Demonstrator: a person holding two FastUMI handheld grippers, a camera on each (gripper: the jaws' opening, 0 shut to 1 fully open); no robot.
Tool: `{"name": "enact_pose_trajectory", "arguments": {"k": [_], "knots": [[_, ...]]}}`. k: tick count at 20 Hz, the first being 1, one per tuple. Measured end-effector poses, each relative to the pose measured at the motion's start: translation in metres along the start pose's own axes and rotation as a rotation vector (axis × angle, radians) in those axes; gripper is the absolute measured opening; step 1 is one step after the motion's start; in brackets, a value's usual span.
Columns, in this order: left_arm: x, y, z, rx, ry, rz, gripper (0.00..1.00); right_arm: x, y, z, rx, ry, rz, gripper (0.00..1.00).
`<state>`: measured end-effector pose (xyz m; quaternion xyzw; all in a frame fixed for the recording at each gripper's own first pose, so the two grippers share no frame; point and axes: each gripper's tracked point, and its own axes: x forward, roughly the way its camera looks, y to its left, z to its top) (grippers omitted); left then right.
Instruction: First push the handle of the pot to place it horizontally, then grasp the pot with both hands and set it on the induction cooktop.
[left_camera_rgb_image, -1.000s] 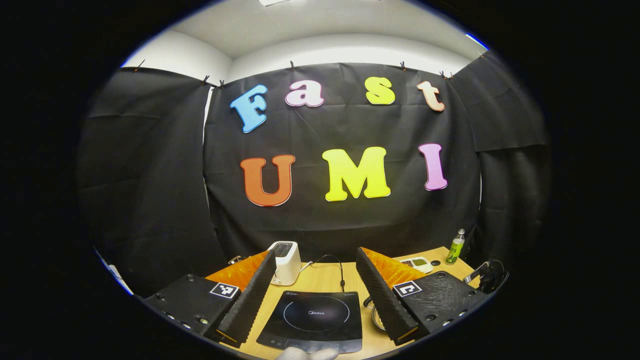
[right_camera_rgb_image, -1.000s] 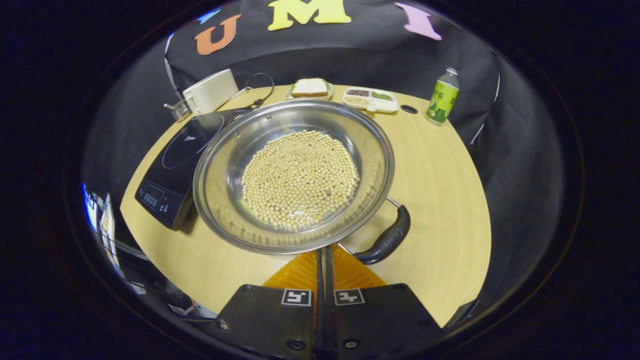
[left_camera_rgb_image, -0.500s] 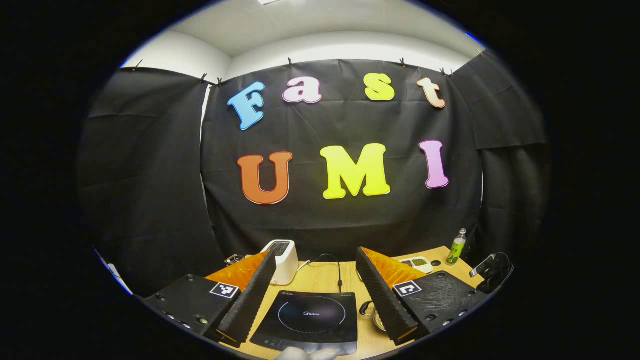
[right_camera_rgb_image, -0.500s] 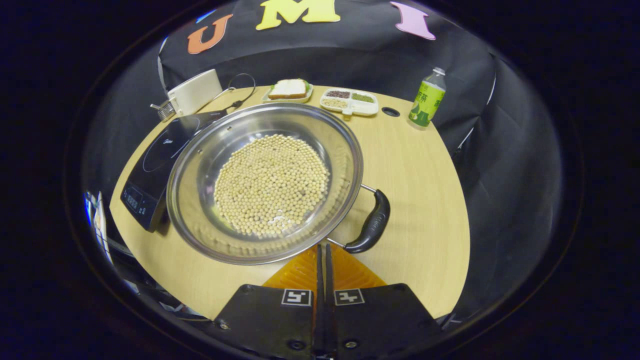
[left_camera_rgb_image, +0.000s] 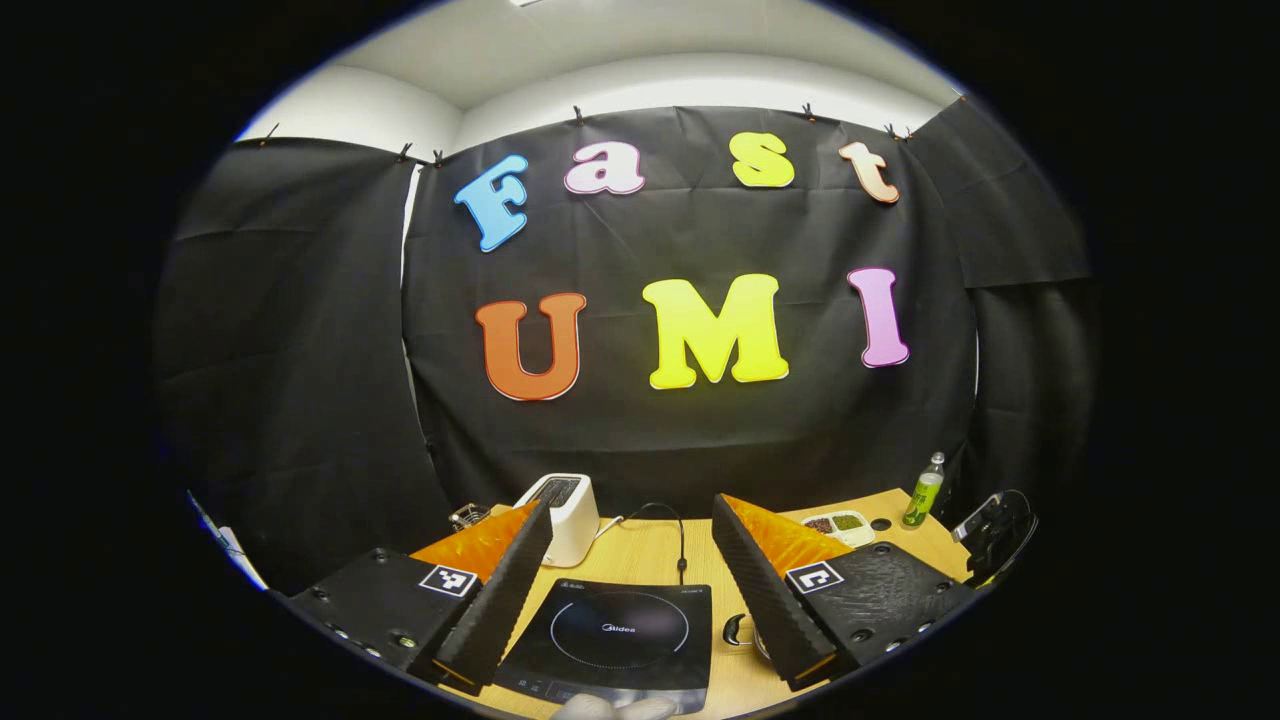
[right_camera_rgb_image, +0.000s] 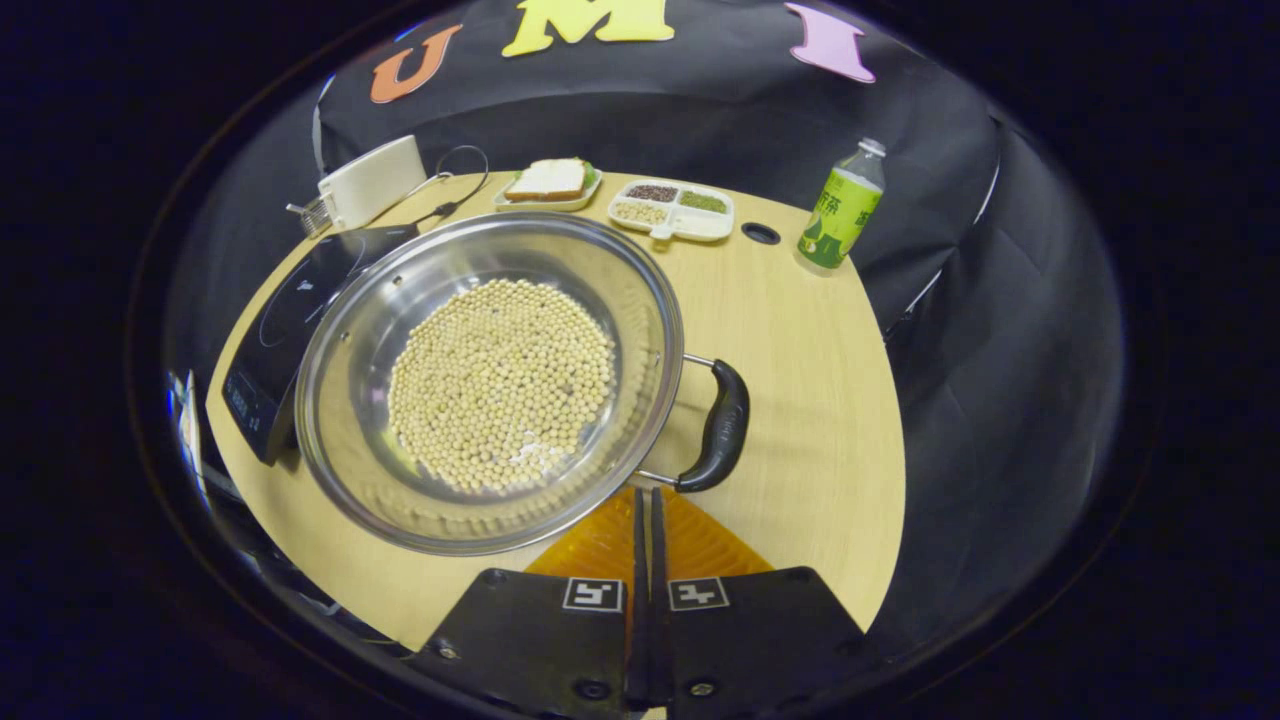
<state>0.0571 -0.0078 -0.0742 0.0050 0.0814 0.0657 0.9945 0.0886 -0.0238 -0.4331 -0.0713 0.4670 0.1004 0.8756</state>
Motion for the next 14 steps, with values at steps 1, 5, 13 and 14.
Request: {"name": "enact_pose_trajectory", "arguments": {"k": [1, 5, 13, 14], "knots": [[0.001, -0.001, -0.001, -0.001, 0.005, 0.005, 0.96, 0.001, -0.003, 0.002, -0.004, 0.0, 0.0, 0.0], [0.002, -0.006, -0.007, 0.001, 0.023, 0.028, 0.96, 0.008, -0.02, 0.01, -0.024, -0.005, -0.021, 0.0], [0.004, -0.024, -0.031, 0.006, 0.048, 0.022, 0.96, 0.005, -0.044, 0.016, -0.022, -0.055, -0.057, 0.0], [0.005, -0.031, -0.036, -0.002, 0.052, 0.006, 0.96, 0.001, -0.05, 0.016, -0.017, -0.078, -0.067, 0.05]]}}
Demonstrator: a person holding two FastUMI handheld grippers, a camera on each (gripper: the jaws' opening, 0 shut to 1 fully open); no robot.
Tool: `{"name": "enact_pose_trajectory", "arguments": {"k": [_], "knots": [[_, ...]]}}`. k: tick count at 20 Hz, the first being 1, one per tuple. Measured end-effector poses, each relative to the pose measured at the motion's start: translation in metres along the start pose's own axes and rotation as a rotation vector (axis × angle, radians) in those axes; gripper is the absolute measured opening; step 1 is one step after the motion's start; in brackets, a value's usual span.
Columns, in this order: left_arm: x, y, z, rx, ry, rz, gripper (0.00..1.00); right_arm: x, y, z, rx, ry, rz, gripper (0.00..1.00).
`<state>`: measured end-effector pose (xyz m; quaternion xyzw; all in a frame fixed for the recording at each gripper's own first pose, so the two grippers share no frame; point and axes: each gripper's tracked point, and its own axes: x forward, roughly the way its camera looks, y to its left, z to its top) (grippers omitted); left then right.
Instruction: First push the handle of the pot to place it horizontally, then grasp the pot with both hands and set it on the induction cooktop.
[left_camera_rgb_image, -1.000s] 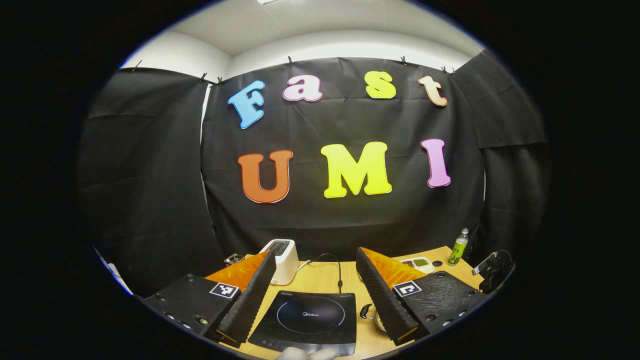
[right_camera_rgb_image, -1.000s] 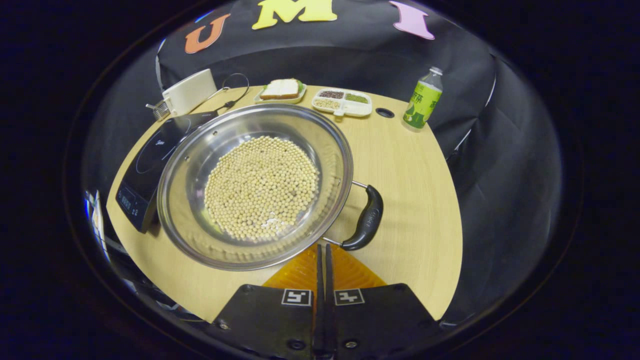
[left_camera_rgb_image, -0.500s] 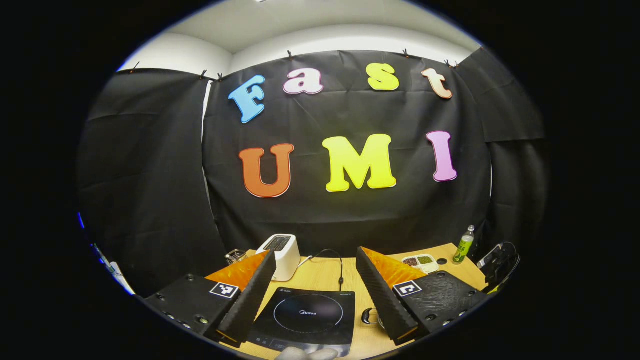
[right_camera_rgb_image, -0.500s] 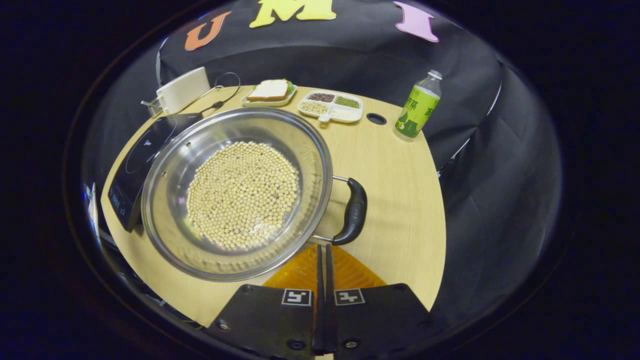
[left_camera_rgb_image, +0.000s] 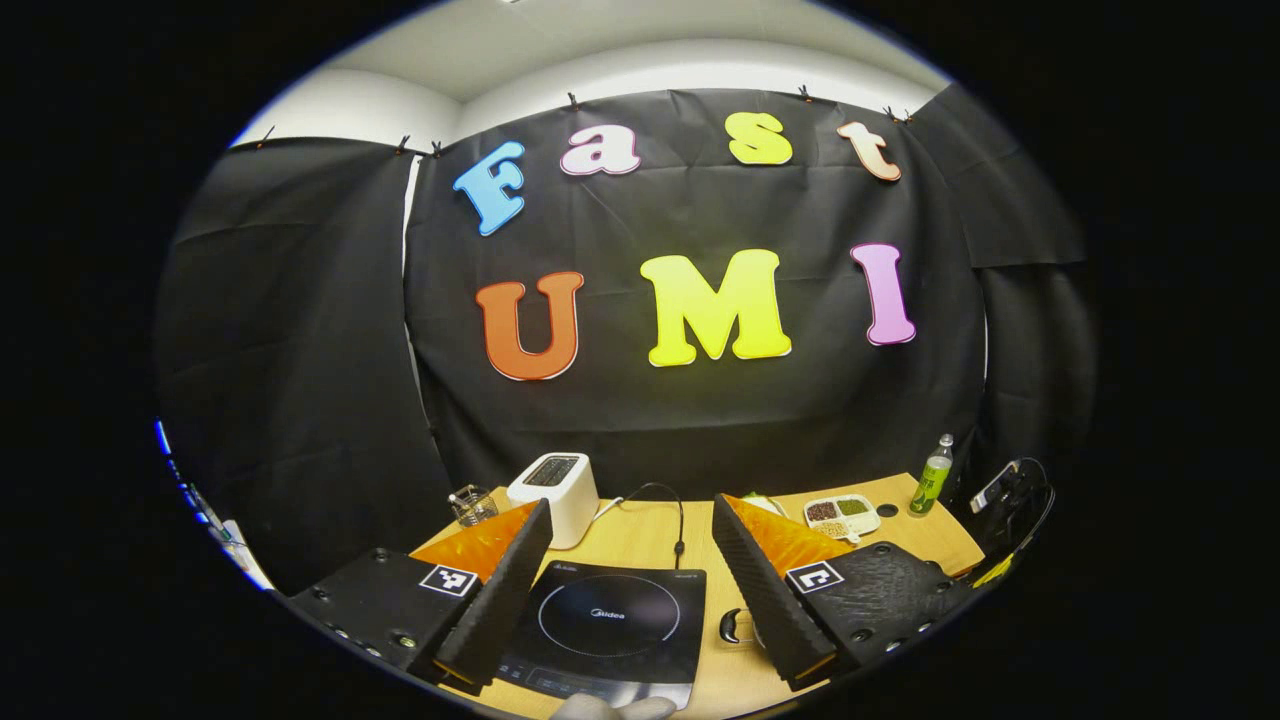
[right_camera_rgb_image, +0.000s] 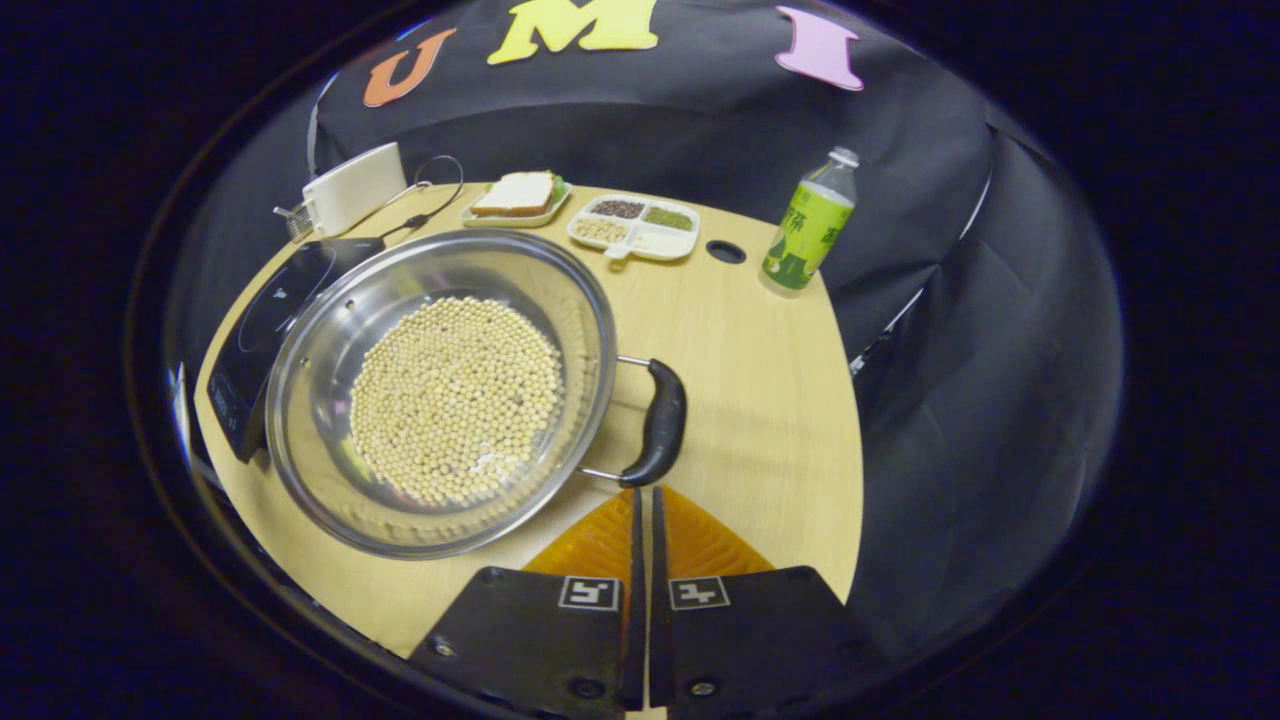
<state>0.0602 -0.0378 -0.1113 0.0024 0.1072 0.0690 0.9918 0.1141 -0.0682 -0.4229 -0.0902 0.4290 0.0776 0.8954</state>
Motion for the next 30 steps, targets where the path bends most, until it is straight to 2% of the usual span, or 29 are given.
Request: {"name": "enact_pose_trajectory", "arguments": {"k": [2, 3, 6, 10, 11, 12, 14, 15, 18, 24, 30], "knots": [[0.003, -0.014, -0.015, -0.019, 0.008, -0.037, 0.96, -0.008, -0.012, 0.001, 0.007, -0.044, -0.027, 0.17], [0.005, -0.021, -0.022, -0.024, 0.021, -0.055, 0.96, -0.013, -0.017, 0.003, 0.009, -0.067, -0.037, 0.28], [0.015, -0.038, -0.048, -0.031, 0.053, -0.096, 0.96, -0.028, -0.033, 0.008, 0.047, -0.13, -0.065, 0.87], [0.029, -0.06, -0.086, -0.04, 0.106, -0.143, 0.97, -0.044, -0.031, 0.024, 0.076, -0.202, -0.037, 0.86], [0.034, -0.066, -0.097, -0.04, 0.122, -0.151, 0.97, -0.046, -0.026, 0.029, 0.071, -0.217, -0.024, 0.9], [0.038, -0.072, -0.111, -0.046, 0.151, -0.165, 0.97, -0.045, -0.02, 0.035, 0.068, -0.227, -0.003, 0.87], [0.046, -0.08, -0.136, -0.064, 0.207, -0.181, 0.97, -0.04, -0.008, 0.044, 0.071, -0.243, 0.034, 0.9], [0.05, -0.085, -0.145, -0.075, 0.224, -0.182, 0.97, -0.035, -0.004, 0.046, 0.078, -0.241, 0.047, 0.88], [0.063, -0.092, -0.177, -0.068, 0.272, -0.175, 0.97, -0.018, 0.009, 0.052, 0.103, -0.23, 0.083, 0.95], [0.076, -0.117, -0.232, -0.122, 0.385, -0.197, 0.97, 0.014, 0.012, 0.055, 0.126, -0.201, 0.092, 0.93], [0.089, -0.128, -0.256, -0.121, 0.442, -0.189, 0.96, 0.033, 0.018, 0.053, 0.13, -0.163, 0.103, 0.95]]}}
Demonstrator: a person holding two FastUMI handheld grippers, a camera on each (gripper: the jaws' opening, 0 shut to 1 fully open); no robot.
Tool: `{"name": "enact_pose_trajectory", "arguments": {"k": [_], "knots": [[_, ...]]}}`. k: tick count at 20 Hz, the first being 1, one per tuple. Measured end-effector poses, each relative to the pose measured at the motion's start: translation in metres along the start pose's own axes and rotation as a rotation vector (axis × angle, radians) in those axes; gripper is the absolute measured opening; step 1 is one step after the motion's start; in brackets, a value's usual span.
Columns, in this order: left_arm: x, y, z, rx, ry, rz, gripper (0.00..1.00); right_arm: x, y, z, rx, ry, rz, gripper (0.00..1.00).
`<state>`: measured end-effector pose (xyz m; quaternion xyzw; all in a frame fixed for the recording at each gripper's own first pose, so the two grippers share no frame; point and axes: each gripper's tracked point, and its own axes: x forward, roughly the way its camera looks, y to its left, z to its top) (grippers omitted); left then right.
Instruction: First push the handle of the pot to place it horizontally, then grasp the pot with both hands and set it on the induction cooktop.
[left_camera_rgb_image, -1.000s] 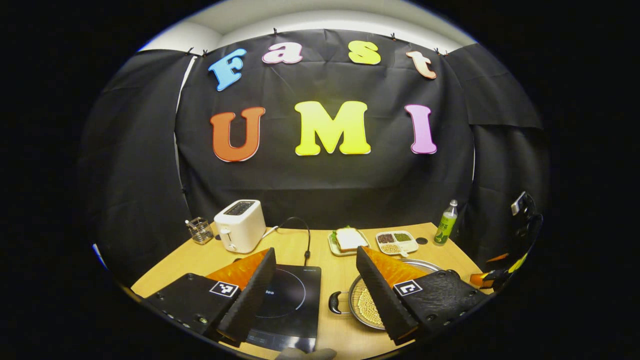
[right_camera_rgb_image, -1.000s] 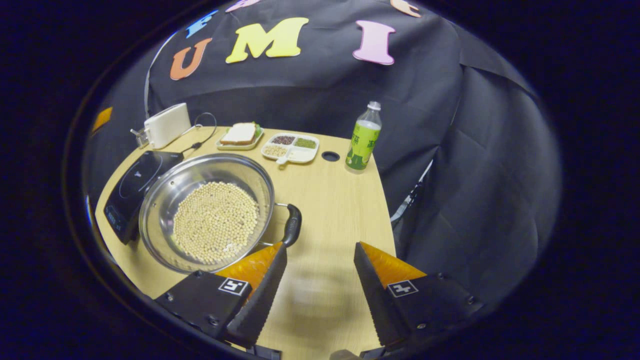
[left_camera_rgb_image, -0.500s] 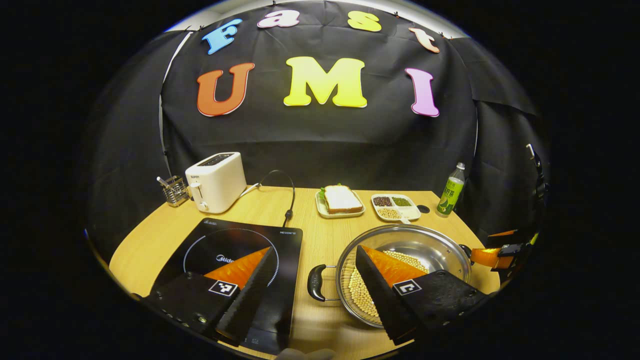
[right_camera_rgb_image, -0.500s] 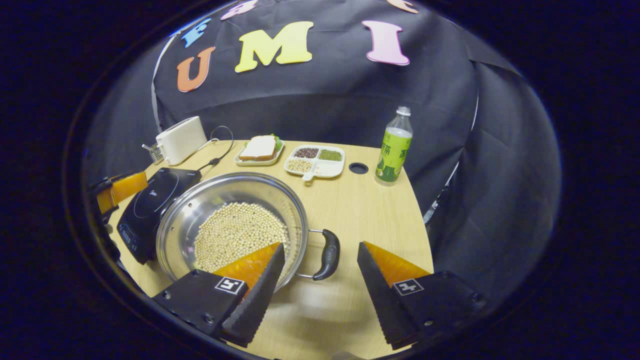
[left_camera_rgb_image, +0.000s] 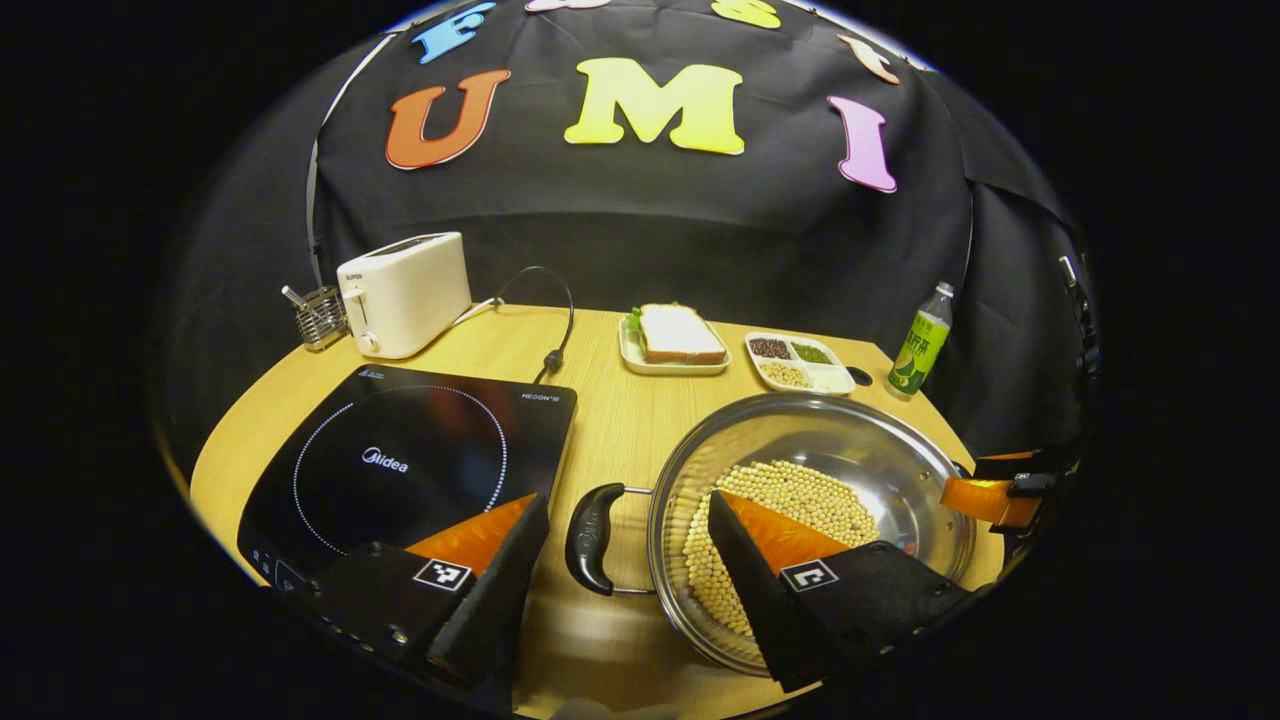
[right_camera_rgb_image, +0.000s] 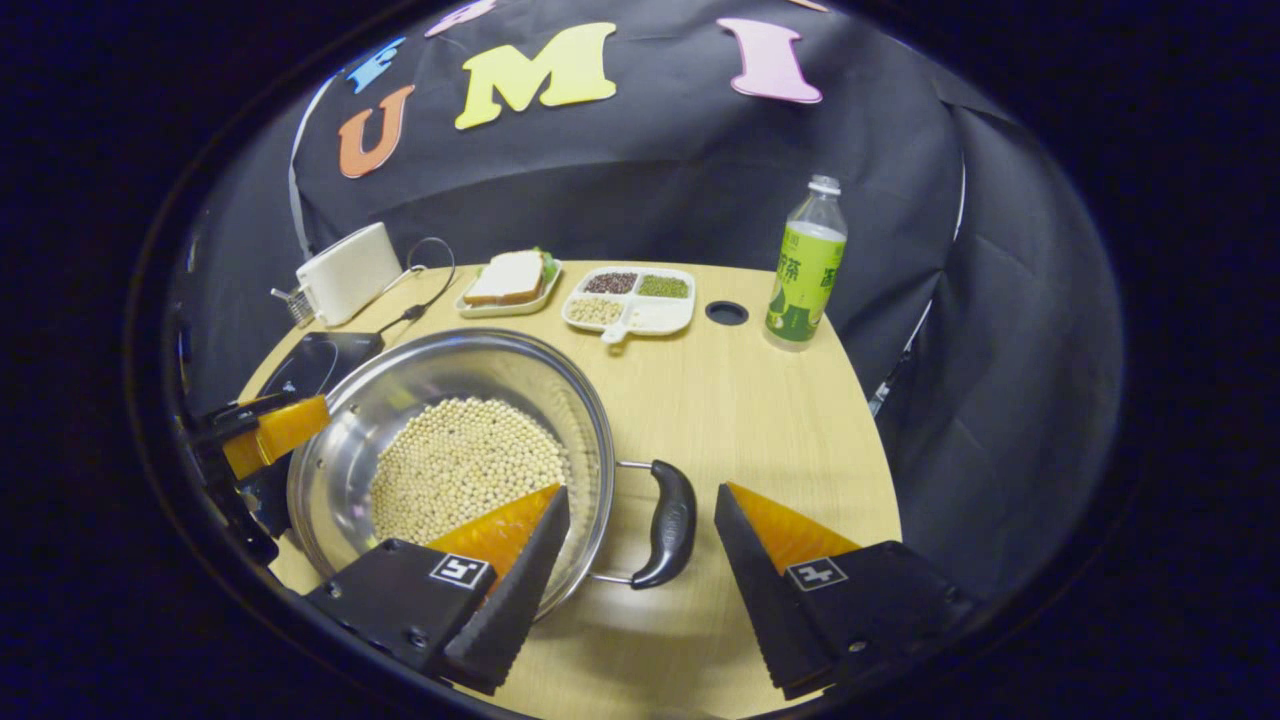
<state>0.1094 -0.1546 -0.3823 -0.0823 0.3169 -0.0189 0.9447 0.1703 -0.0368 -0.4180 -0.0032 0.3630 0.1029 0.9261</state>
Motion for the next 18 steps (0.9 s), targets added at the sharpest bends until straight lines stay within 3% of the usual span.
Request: {"name": "enact_pose_trajectory", "arguments": {"k": [9, 11, 14, 15, 18], "knots": [[0.021, -0.002, -0.029, -0.034, 0.106, 0.013, 0.96, 0.021, 0.007, -0.005, -0.013, 0.058, 0.006, 0.92], [0.023, -0.001, -0.028, -0.019, 0.103, 0.022, 0.91, 0.025, 0.006, -0.009, -0.011, 0.079, -0.001, 0.94], [0.027, 0.01, -0.031, 0.006, 0.118, 0.061, 0.85, 0.028, 0.001, -0.013, 0.018, 0.1, -0.031, 0.73], [0.023, 0.008, -0.026, 0.006, 0.109, 0.059, 0.72, 0.027, 0.001, -0.012, 0.026, 0.108, -0.033, 0.73], [0.028, 0.009, -0.03, 0.043, 0.118, 0.06, 0.71, 0.026, 0.002, -0.014, 0.051, 0.139, -0.041, 0.67]]}}
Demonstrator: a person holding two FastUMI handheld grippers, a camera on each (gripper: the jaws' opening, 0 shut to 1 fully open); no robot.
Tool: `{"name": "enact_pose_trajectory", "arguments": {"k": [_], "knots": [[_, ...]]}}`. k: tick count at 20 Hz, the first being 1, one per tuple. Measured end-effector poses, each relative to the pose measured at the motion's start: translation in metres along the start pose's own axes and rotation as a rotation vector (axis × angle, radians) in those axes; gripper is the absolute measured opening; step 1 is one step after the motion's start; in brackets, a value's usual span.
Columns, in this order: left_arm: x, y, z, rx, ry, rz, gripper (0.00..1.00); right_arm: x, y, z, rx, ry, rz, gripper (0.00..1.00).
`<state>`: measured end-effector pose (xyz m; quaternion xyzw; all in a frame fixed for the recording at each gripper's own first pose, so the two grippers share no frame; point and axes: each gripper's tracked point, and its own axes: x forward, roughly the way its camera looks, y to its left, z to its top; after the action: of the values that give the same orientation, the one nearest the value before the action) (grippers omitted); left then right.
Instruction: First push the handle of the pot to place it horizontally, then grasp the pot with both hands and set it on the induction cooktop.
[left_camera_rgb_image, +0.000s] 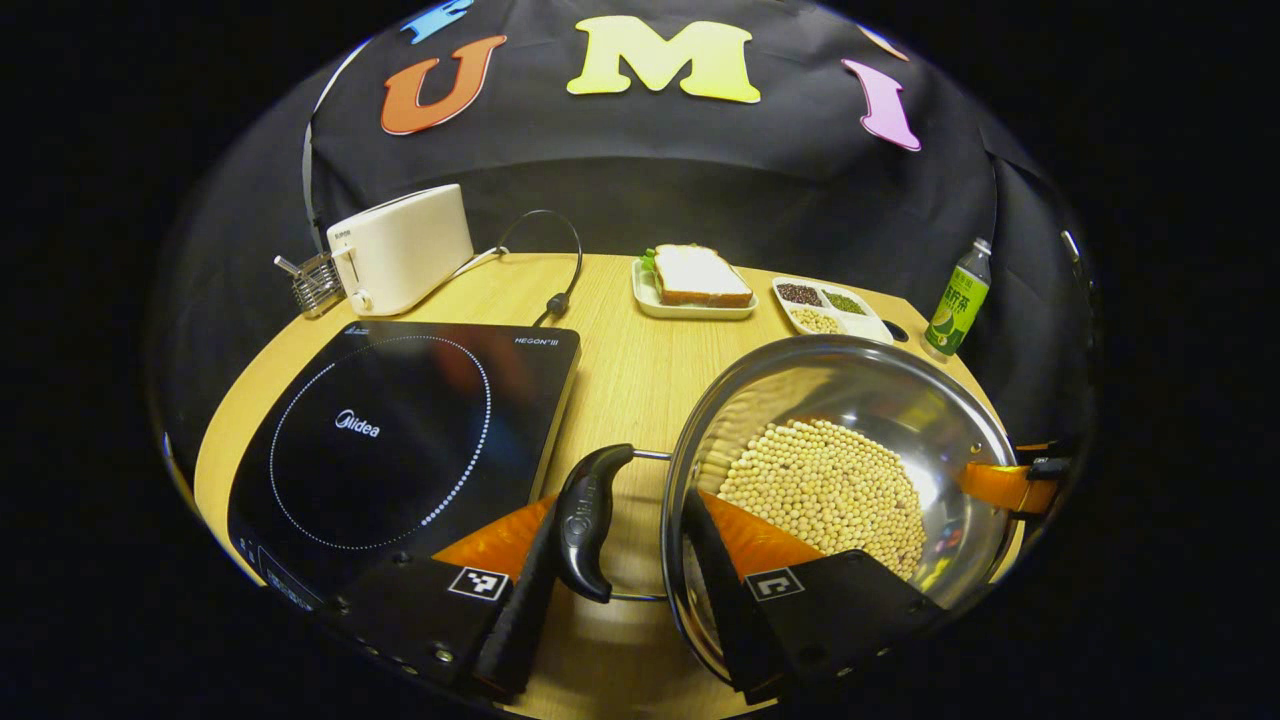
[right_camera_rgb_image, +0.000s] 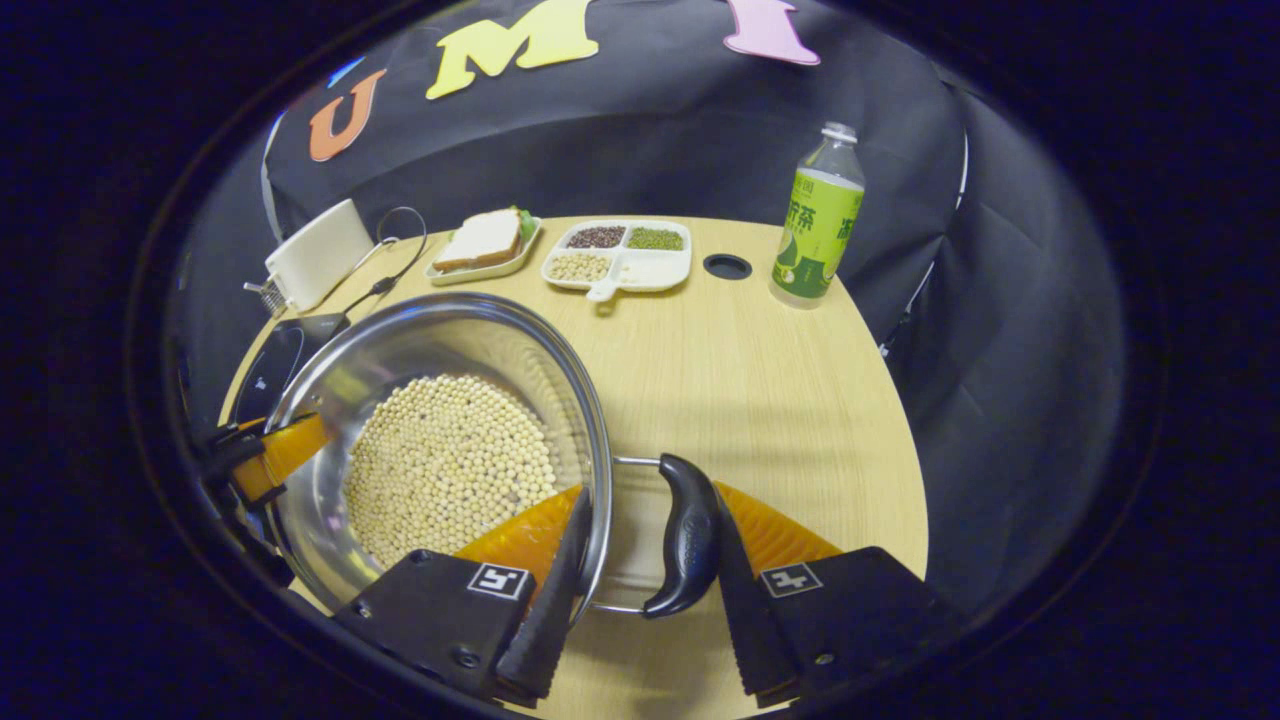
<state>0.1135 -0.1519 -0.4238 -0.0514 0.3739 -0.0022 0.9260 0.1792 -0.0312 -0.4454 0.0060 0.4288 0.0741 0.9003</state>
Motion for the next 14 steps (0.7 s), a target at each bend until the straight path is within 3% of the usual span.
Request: {"name": "enact_pose_trajectory", "arguments": {"k": [6, 7, 8, 14], "knots": [[-0.001, -0.003, 0.007, 0.018, -0.006, -0.02, 0.63, -0.003, 0.002, -0.001, 0.035, 0.023, 0.013, 0.57], [-0.002, -0.003, 0.011, 0.026, -0.016, -0.026, 0.5, -0.007, 0.002, 0.0, 0.045, 0.014, 0.011, 0.56], [-0.003, -0.003, 0.014, 0.034, -0.023, -0.033, 0.61, -0.011, 0.002, 0.002, 0.044, 0.007, 0.009, 0.56], [-0.022, 0.007, 0.036, 0.037, -0.05, -0.05, 0.61, -0.037, 0.014, 0.02, 0.049, -0.027, 0.001, 0.56]]}}
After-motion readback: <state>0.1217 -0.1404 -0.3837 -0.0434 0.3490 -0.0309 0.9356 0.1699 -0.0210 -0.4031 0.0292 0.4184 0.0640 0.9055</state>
